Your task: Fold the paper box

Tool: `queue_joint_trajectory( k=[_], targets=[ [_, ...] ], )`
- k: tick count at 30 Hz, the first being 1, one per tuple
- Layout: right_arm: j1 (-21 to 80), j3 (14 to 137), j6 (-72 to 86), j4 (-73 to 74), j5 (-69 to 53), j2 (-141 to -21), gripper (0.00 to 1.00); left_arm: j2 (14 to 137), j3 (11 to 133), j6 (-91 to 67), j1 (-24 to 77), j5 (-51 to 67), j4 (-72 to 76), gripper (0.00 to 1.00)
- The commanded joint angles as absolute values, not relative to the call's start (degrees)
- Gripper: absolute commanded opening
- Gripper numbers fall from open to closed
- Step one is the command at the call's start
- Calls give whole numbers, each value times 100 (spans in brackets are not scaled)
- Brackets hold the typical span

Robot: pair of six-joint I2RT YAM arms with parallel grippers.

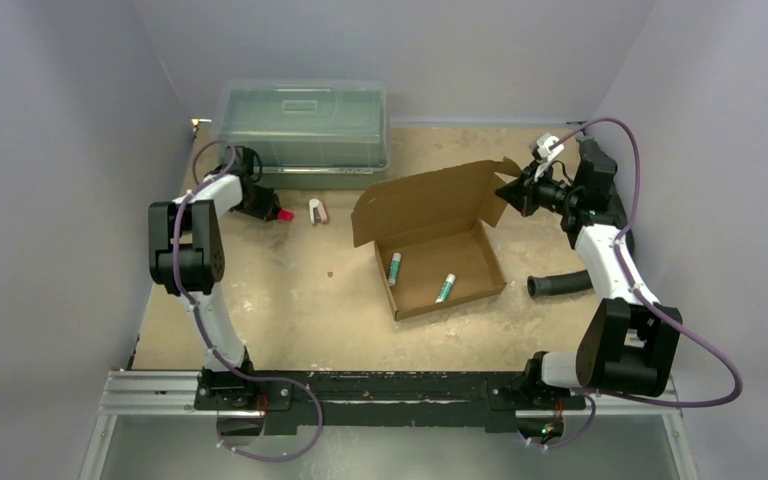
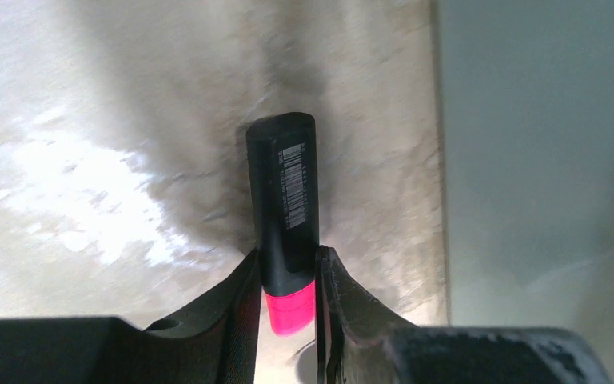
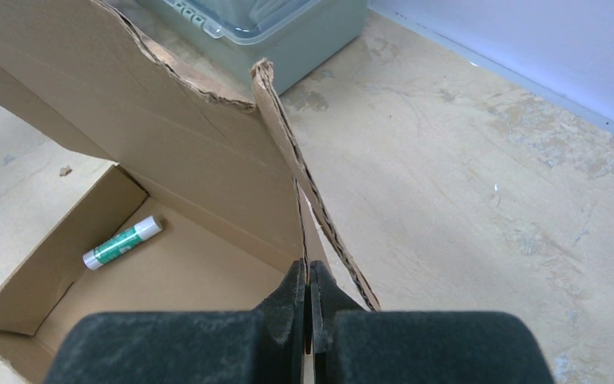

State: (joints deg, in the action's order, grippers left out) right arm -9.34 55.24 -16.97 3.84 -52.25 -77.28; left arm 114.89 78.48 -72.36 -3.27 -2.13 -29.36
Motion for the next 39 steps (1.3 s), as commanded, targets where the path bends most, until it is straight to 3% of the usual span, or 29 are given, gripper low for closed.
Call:
queue_joint_trajectory(
  k=[1, 9, 18, 39],
  targets=[
    [-945, 5590, -1699, 404, -5440, -7647, 0, 11039, 6909, -6779, -316, -315, -3308, 2],
    [-941, 5588, -1692, 396, -5436, -7646, 0, 8874, 5053, -5974, -310, -153, -2517, 0],
    [-949, 5572, -1640, 369, -5406, -7596, 0, 6341, 3252, -5511, -311, 1005, -1445, 0],
    [-961, 5546, -1639, 343, -5362, -7581, 0, 6411, 1614, -5417, -304, 3342, 2070, 0]
  ],
)
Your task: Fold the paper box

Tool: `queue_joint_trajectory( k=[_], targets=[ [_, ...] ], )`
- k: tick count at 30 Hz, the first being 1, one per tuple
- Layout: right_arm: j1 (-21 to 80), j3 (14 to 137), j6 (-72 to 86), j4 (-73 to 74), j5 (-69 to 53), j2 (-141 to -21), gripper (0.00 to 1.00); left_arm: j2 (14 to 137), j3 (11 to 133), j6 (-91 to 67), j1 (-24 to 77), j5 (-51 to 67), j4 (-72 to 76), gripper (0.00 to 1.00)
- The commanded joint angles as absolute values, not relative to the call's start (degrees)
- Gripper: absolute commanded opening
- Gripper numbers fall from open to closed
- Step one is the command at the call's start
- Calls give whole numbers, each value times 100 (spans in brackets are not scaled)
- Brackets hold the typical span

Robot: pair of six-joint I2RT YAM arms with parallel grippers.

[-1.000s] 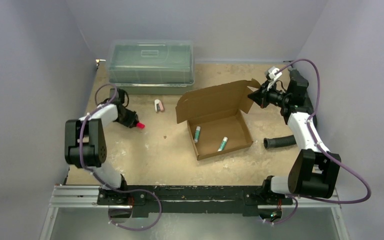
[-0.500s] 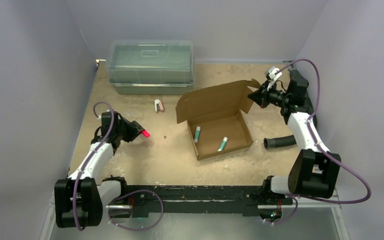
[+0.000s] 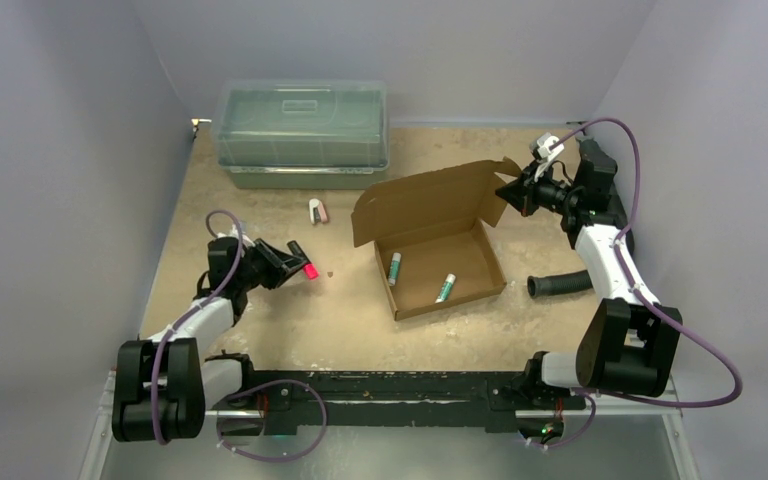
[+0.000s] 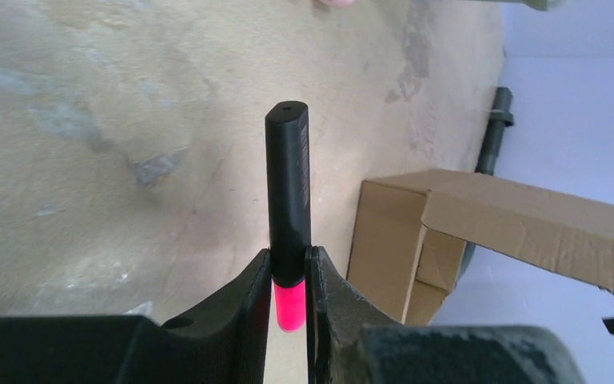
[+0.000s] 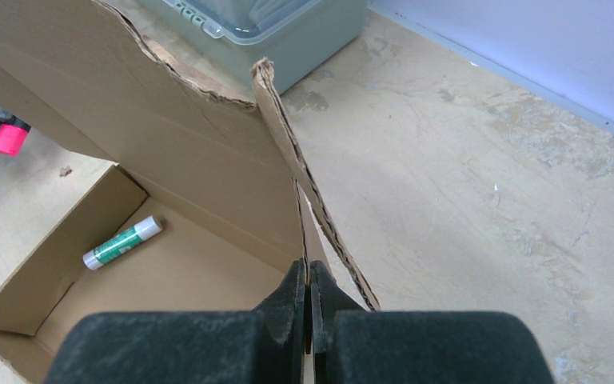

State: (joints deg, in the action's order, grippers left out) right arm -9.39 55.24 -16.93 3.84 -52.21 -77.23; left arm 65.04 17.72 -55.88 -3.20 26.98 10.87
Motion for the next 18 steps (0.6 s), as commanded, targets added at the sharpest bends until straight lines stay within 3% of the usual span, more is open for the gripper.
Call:
queue_joint_trajectory(
  k=[1, 5, 12, 18],
  targets=[
    [-966, 5546, -1642, 343, -5361, -7584, 0, 6366, 1532, -5449, -299, 3515, 2265, 0],
    [-965, 5546, -1643, 343, -5353, -7593, 0, 6050, 1007, -5754, -115, 3949, 3131, 0],
    [-976, 5546, -1643, 347, -5335, -7620, 0, 4907, 778, -5687, 1107, 3295, 2996, 0],
    [-974, 5546, -1640, 347, -5333, -7633, 0, 4313, 668, -5376, 1346, 3293, 3097, 0]
  ],
)
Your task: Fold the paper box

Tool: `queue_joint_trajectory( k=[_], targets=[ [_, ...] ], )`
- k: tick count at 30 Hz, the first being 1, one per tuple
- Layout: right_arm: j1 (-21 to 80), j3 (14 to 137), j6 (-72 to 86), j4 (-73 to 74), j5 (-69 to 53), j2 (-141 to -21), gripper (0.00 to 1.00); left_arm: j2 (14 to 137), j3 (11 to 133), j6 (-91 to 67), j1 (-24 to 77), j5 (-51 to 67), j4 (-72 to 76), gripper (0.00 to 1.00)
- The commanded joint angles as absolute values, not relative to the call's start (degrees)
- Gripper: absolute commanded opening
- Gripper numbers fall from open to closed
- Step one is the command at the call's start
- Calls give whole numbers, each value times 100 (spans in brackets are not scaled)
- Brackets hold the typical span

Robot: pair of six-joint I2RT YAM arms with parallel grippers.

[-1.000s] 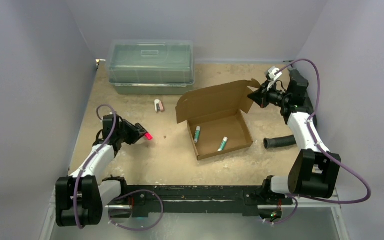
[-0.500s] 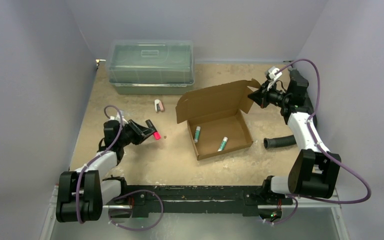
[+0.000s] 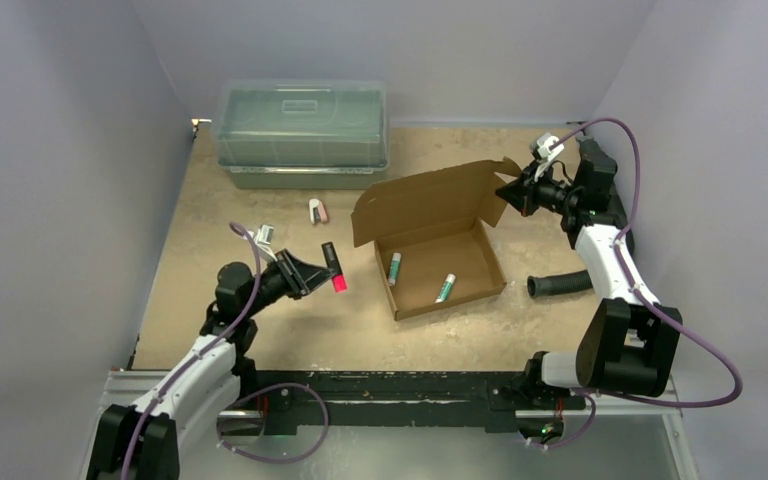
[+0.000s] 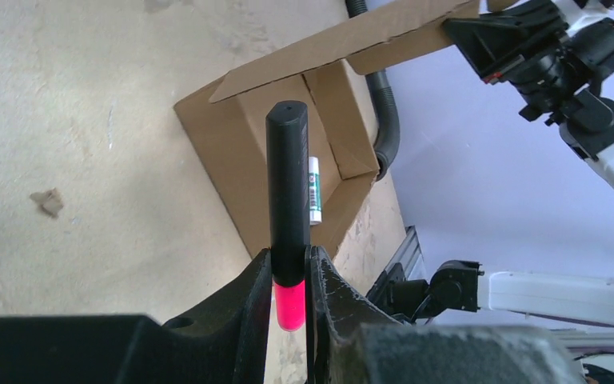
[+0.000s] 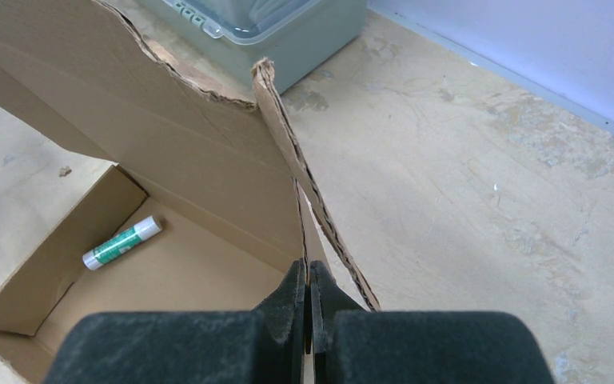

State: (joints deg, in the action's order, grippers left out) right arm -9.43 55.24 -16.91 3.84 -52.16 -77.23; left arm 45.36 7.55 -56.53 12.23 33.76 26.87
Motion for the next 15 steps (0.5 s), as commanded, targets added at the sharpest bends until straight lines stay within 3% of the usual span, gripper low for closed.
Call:
queue_joint_trajectory(
  k=[1, 10, 15],
  targets=[
    [-975, 5546, -1640, 349, -5335, -7637, 0, 4265, 668, -5361, 1416, 3325, 3212, 0],
    [-980, 5546, -1644, 353, -5333, -7672, 0, 3667, 837, -4600, 2966, 2466, 3551, 0],
    [-971, 5537, -1647, 352, -5368, -7682, 0, 4190, 1289, -3869, 3908, 1988, 3679, 0]
  ],
)
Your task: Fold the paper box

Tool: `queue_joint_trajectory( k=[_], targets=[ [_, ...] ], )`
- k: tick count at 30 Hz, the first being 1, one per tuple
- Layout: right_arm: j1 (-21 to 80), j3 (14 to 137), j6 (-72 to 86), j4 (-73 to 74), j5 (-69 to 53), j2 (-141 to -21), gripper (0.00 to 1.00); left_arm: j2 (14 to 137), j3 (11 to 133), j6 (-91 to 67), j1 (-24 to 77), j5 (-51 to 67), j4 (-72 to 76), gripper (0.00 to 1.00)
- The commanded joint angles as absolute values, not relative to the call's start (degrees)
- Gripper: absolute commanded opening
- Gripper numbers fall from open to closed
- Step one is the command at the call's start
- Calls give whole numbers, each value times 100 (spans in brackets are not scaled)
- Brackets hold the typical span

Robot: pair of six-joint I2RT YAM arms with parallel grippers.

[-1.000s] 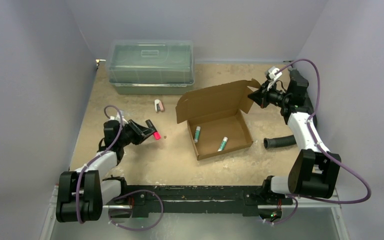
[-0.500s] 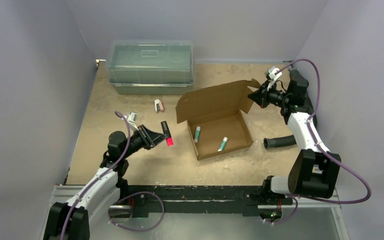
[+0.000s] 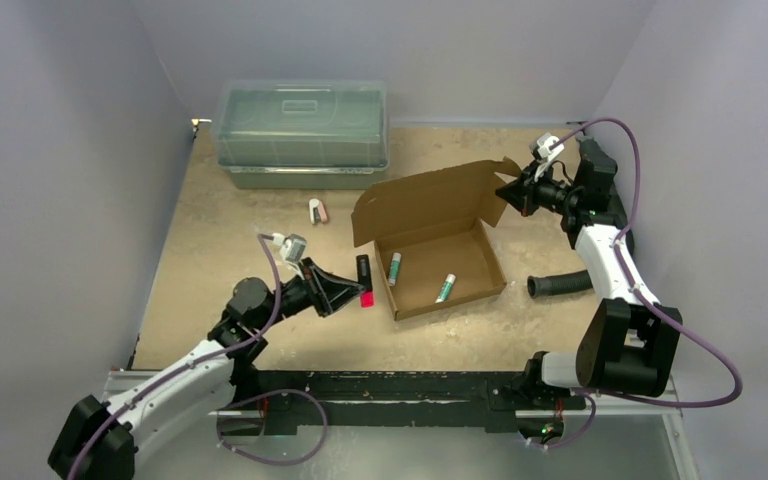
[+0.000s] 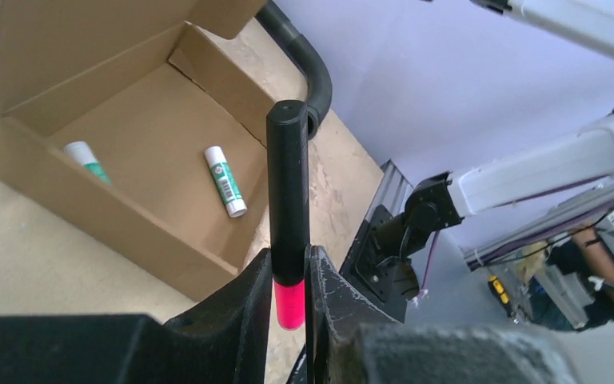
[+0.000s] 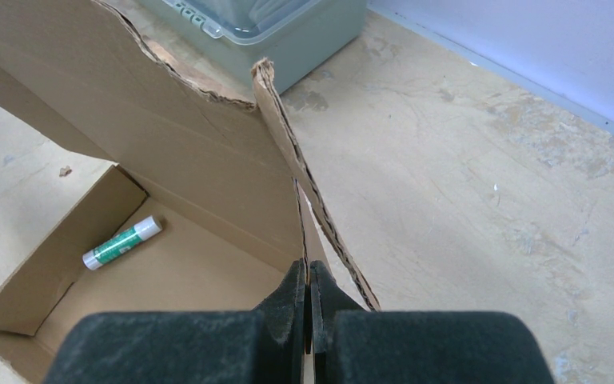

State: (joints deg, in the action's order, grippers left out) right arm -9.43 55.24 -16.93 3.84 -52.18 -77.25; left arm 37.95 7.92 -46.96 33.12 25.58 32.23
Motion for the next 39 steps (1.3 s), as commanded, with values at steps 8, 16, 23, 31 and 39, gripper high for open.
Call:
queue_joint_trajectory(
  k=[8, 16, 23, 31, 39],
  targets=[
    [-976, 5539, -1666, 367, -5385, -7682, 0, 6206, 2970, -2336, 5625, 535, 2956, 0],
    [-976, 5546, -1672, 382, -5423, -7660, 0, 8228, 4597, -1595, 5761, -238, 1936, 0],
    [-978, 5554, -1708, 400, -5449, -7659, 0, 8769, 5028, -1503, 5980, -558, 1609, 0],
    [-976, 5579, -1748, 455, -5499, -7663, 0, 9270, 5435, -1580, 5994, -804, 1102, 27],
    [-978, 5603, -1766, 500, -5467, -7664, 0, 8776, 5562, -1644, 5996, -783, 861, 46]
  ],
)
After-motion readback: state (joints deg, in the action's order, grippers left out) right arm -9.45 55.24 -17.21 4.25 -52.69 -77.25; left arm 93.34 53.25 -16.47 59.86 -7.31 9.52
